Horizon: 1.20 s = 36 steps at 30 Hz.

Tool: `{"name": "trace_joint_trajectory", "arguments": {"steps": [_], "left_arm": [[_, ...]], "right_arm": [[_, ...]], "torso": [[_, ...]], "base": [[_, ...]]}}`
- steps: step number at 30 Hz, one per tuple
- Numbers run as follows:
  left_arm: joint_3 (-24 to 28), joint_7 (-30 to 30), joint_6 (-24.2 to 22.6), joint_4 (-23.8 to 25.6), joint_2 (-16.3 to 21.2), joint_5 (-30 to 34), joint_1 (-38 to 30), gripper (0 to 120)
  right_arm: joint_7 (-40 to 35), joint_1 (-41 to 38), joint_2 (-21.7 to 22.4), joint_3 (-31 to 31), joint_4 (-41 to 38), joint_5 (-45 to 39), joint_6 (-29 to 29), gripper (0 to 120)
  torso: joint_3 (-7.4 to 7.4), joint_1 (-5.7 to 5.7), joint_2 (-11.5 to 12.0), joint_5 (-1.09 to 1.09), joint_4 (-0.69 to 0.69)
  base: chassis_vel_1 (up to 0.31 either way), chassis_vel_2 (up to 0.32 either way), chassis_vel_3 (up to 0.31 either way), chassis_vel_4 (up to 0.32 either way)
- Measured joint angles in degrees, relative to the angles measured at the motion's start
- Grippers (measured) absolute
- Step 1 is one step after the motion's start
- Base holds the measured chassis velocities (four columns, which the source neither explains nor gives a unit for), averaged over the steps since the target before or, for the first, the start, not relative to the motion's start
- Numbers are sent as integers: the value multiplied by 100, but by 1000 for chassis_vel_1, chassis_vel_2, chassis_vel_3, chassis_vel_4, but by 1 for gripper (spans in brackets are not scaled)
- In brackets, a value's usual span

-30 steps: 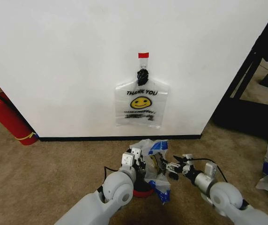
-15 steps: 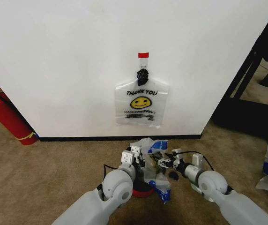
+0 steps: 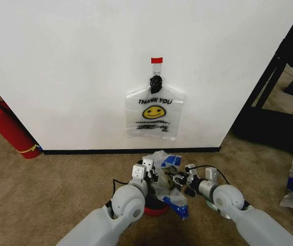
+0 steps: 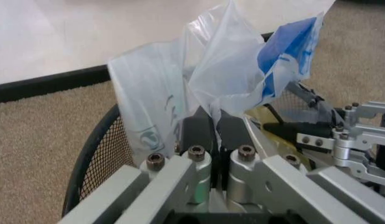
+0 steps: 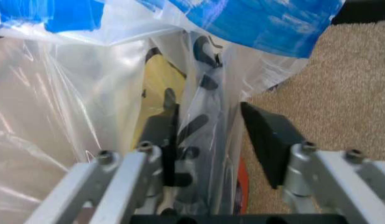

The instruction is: Pick up the garbage bag from the wall and place it over the trash bin.

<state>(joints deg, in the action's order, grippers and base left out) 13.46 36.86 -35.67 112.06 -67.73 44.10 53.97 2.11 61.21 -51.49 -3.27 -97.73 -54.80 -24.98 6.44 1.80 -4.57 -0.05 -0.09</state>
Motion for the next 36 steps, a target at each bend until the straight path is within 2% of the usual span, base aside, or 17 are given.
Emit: {"name": "trace_joint_trajectory", "arguments": {"steps": [4,6,10,14,17,20,24,28,36], "left_arm": [[-3,0,1,4,-10,-30,24,0],[-8,0,1,12,-12,-40,35,0],[-57,0,1,96,-9,-84,121,0],[-122,0,1,235,24,-130,242,0],[-224,-1,2,448,72,-187,428,0],[-462,-49,57,722,83,-295,797,0],[-671,-139,154,843,62,-466,1149,0],[-938,-204,245,1001,39,-560,1499,0],[-1256,-294,297,1399,130,-710,1874,0]], "right_arm": [[-3,33,6,-27,-53,-8,-55,18],[-17,40,6,-29,-66,-8,-70,15],[-262,133,-15,-50,-206,-9,-94,0],[-801,297,-47,-30,-472,-105,71,0],[-1484,532,-102,23,-856,-203,477,0],[-2244,930,-241,-6,-1327,-253,1139,0],[-2677,1332,-377,-169,-1669,-246,1396,0],[-3148,1692,-470,-436,-1945,-152,1432,0],[-3655,1837,-505,-703,-2230,-42,1278,0]], "torso": [[0,0,0,0,0],[0,0,0,0,0],[0,0,0,0,0],[0,0,0,1,1],[0,0,0,0,0],[-1,0,0,0,1],[-1,0,0,-1,0],[-1,0,0,-1,0],[-1,0,0,0,1]], "base": [[0,0,0,0],[0,0,0,0],[0,0,0,0],[0,0,0,0],[0,0,0,0],[0,0,0,0],[0,0,0,0],[0,0,0,0],[0,0,0,0]]}}
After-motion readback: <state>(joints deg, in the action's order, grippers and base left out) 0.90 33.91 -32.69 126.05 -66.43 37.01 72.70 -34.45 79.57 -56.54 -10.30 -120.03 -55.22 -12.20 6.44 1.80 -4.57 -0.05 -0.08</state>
